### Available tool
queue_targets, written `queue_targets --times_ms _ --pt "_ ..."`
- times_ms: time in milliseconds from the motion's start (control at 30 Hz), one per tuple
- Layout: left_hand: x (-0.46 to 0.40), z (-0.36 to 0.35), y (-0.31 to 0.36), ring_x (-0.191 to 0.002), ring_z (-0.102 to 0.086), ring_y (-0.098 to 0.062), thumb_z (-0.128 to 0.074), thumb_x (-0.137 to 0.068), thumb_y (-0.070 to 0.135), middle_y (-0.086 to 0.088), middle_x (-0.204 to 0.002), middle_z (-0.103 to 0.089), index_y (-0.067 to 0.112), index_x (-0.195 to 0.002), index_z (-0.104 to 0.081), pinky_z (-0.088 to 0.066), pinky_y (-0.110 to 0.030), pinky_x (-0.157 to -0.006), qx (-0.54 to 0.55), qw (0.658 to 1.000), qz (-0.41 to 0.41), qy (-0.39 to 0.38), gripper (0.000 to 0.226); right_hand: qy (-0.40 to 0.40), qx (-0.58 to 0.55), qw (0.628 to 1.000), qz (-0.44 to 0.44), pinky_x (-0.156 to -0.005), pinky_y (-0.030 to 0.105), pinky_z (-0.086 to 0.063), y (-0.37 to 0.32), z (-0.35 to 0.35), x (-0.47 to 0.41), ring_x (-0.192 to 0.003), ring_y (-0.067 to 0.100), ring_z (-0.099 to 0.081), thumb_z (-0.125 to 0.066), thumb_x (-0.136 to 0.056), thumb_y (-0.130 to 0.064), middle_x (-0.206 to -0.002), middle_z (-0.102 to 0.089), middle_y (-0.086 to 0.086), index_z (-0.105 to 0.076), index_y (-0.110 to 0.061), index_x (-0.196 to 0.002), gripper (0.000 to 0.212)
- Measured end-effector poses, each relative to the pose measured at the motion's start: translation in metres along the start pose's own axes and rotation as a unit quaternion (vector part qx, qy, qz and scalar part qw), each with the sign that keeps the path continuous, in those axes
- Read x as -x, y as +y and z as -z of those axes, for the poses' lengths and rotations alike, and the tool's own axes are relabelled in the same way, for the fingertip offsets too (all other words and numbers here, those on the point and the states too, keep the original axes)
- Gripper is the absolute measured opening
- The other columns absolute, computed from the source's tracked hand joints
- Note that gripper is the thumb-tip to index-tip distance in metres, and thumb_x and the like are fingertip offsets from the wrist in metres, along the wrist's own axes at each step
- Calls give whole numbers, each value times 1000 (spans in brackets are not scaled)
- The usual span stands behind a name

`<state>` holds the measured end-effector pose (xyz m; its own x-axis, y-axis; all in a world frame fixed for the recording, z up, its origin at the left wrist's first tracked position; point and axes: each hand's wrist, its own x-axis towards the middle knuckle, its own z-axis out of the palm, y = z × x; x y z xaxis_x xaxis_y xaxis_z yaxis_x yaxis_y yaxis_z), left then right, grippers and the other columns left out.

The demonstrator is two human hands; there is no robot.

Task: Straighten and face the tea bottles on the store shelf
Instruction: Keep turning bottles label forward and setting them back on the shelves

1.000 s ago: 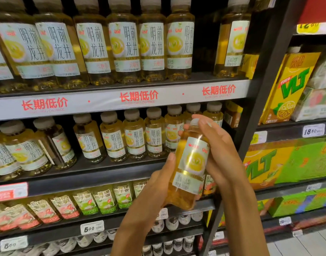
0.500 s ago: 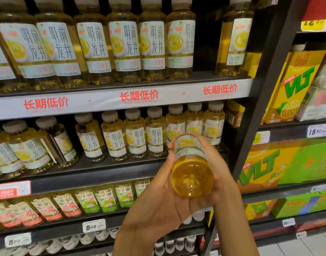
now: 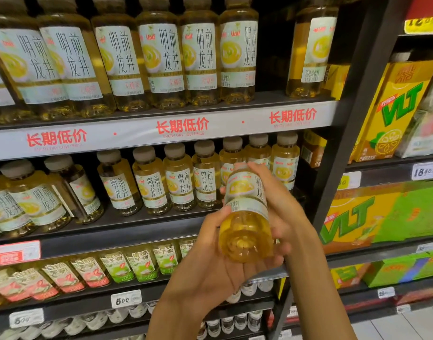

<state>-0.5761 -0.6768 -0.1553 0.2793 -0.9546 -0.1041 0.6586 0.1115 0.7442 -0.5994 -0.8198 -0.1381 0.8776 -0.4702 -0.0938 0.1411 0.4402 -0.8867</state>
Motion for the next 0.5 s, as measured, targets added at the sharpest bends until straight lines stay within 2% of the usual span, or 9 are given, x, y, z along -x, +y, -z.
queue_targets --times_ms 67,133,200,267,333,400,433,500 --pt "1 5 1 -79 -71 -32 -66 -67 48 -22 -95 -70 -2 -99 -73 -58 -34 -65 -32 999 -20 -1 60 -5 22 997 74 -74 37 -56 -8 -1 0 -83 23 -68 -53 -95 -26 -90 -69 10 -68 -17 -98 18" --pt "0 9 1 -75 -70 -29 -73 -64 46 -23 -94 -69 0 -107 -70 -57 -34 -62 -43 999 -26 19 62 2 52 991 126 -78 33 -56 -17 -6 2 -85 18 -68 -49 -97 -22 -90 -71 4 -66 -20 -101 17" --pt "-1 9 1 -78 -70 -30 -83 -64 41 -24 -101 -69 1 -118 -61 -57 -34 -64 -51 997 -43 29 70 -12 53 987 149 -84 38 -55 -20 -7 2 -94 24 -69 -50 -97 -23 -98 -71 5 -61 -19 -108 17" --pt "-1 10 0 -85 -70 -32 -87 -62 40 -23 -107 -69 4 -120 -61 -57 -34 -68 -74 995 -68 27 74 -11 64 986 154 -88 40 -56 -23 -10 7 -102 27 -68 -57 -89 -35 -106 -70 6 -58 -19 -116 31" --pt "-2 12 -1 -95 -70 -28 -83 -66 39 -14 -111 -70 20 -114 -68 -57 -33 -76 -132 986 -96 28 53 -14 107 981 160 -88 35 -56 -26 -11 10 -103 19 -68 -58 -78 -49 -111 -69 2 -56 -22 -121 50" --pt "-2 12 1 -107 -67 -19 -76 -72 38 0 -117 -70 39 -111 -67 -55 -33 -86 -205 972 -103 47 40 -30 177 966 189 -87 32 -55 -29 -15 12 -102 13 -67 -55 -84 -48 -110 -70 -1 -57 -26 -118 40" --pt "-4 12 2 -111 -64 -14 -75 -73 38 5 -119 -68 43 -115 -63 -53 -32 -90 -237 964 -111 53 43 -35 198 958 205 -85 33 -56 -32 -18 13 -101 15 -68 -53 -90 -42 -107 -71 -1 -57 -27 -115 29" --pt "-9 13 1 -111 -63 -7 -75 -74 34 10 -119 -68 41 -121 -55 -53 -23 -86 -281 947 -143 64 51 -46 204 948 239 -81 33 -58 -34 -22 14 -98 18 -69 -51 -93 -34 -102 -73 0 -59 -27 -111 21"
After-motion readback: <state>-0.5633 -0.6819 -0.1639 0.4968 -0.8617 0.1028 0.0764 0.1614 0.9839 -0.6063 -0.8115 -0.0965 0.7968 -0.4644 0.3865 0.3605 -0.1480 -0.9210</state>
